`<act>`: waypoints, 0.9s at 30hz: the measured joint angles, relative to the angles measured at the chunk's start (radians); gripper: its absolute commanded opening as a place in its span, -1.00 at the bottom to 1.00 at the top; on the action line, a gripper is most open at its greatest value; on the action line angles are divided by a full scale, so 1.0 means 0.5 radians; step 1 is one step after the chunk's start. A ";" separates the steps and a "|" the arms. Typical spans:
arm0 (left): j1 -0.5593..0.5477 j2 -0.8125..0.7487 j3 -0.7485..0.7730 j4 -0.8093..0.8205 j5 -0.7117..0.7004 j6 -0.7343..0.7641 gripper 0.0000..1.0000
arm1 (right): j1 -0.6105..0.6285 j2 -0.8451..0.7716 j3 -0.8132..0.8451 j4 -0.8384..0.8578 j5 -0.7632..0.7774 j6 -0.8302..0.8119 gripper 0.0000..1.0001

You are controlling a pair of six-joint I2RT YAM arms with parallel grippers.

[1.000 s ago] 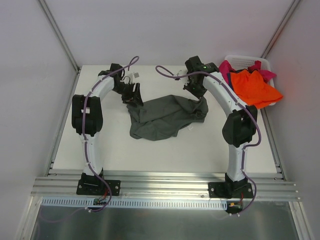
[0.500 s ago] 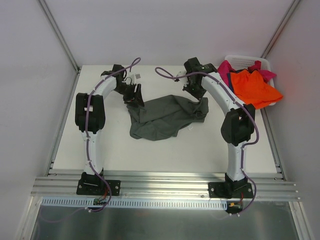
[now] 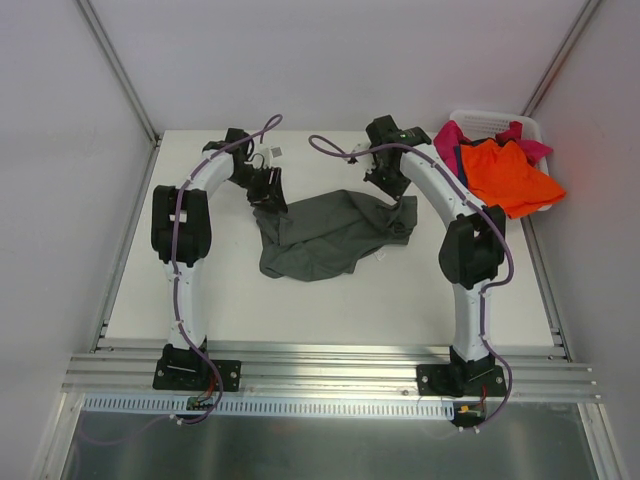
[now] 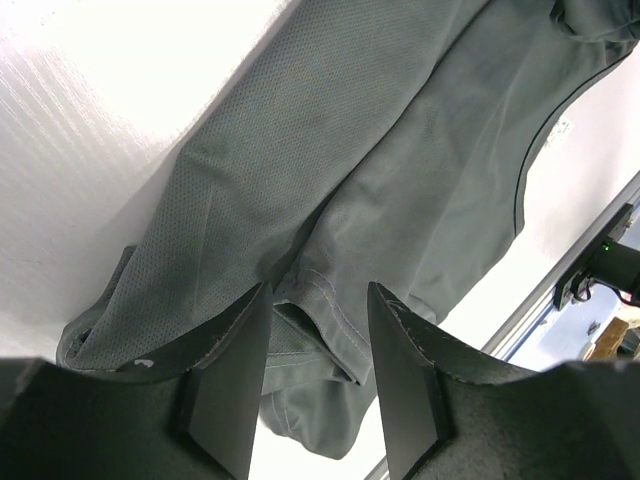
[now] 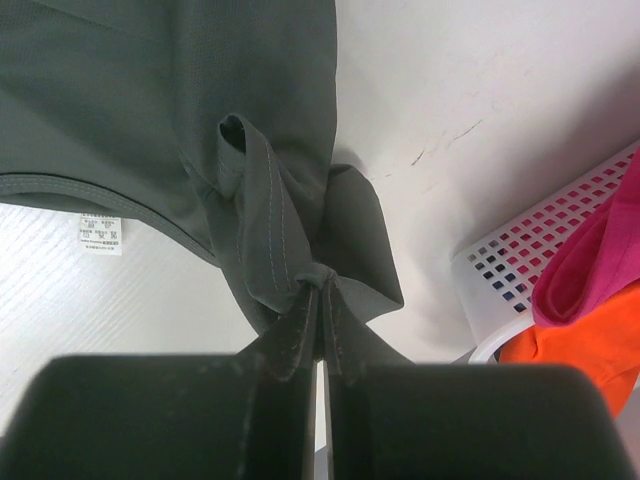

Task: Fold and stack the t-shirts
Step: Flatten out the tshirt

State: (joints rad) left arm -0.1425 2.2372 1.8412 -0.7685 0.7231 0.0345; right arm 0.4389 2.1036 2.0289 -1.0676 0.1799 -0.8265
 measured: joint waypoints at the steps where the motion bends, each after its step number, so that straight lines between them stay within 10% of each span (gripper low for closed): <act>1: 0.000 0.001 0.000 0.000 0.000 0.000 -0.14 | 0.000 0.004 0.008 0.000 0.000 0.000 -0.99; 15: -0.001 0.006 -0.110 -0.005 0.002 0.000 -0.30 | -0.011 0.014 0.031 0.016 0.000 0.001 -0.99; 27: -0.018 0.036 -0.110 -0.008 -0.005 -0.002 -1.00 | -0.019 0.030 0.031 0.017 0.008 0.001 -0.99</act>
State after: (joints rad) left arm -0.1516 2.2551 1.7863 -0.7723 0.7208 0.0334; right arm 0.4294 2.1185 2.0441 -1.0592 0.1841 -0.8261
